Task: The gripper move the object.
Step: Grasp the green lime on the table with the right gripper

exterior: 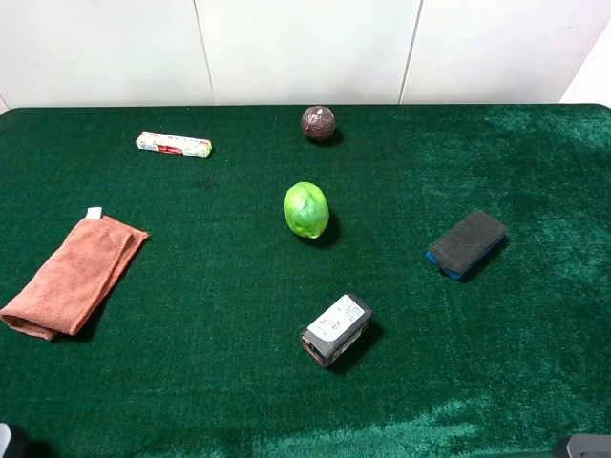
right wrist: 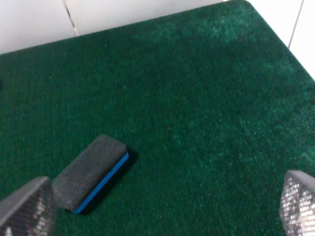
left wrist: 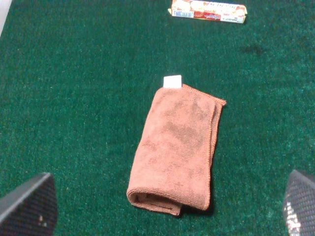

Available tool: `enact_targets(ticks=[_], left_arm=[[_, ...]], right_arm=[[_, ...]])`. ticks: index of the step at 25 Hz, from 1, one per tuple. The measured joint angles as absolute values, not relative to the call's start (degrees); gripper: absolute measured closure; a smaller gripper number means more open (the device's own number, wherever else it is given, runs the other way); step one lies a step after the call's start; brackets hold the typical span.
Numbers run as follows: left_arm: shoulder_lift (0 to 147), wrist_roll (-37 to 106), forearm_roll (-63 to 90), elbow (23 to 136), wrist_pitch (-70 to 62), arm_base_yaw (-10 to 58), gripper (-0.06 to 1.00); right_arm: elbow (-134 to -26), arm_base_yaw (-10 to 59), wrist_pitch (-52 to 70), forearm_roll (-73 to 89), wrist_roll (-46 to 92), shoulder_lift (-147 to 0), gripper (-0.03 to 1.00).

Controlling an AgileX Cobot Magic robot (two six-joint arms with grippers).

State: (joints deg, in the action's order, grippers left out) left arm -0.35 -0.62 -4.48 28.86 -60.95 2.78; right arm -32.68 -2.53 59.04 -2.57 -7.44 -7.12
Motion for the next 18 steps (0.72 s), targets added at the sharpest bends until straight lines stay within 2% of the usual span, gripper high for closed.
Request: enact_targets(ticks=[8,18], left_arm=[[-0.4,-0.6,-4.5,28.9,-61.0,2.8,0.02],[-0.4,-0.6,-4.5,28.9,-61.0,2.8,0.02]], right_arm=[[-39.5,-2.5,59.0,-1.4,-6.8,-22.0,0.27],[-46.8,-2.5,60.3,5.7,4.0,-36.8,0.27]])
